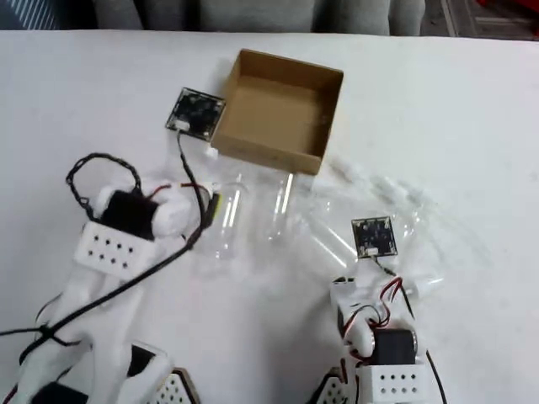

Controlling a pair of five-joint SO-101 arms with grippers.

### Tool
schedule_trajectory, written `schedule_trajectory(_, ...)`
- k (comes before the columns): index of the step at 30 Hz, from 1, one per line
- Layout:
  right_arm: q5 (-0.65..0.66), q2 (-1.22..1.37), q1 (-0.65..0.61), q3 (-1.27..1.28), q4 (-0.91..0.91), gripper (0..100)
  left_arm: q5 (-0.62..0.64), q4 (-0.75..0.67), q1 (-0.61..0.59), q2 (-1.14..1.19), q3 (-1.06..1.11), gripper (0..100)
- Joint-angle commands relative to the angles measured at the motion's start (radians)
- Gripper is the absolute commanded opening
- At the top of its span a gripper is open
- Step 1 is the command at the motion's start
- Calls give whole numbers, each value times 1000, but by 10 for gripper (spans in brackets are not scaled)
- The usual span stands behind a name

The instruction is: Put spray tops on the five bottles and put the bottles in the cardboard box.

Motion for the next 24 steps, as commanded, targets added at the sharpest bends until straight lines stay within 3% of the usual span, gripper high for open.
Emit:
schedule_trajectory(1,9,-10,8,9,-1,15,17,-95,18,18,20,66)
schedule_trajectory(10,9,-10,8,9,-1,15,18,-163,8,28,83,238)
schedule_trajectory(20,9,-10,4,9,-1,15,23,-153,-27,335,-86,241)
schedule_trajectory(24,9,-10,4,9,-1,15,123,-153,-27,453,-160,244)
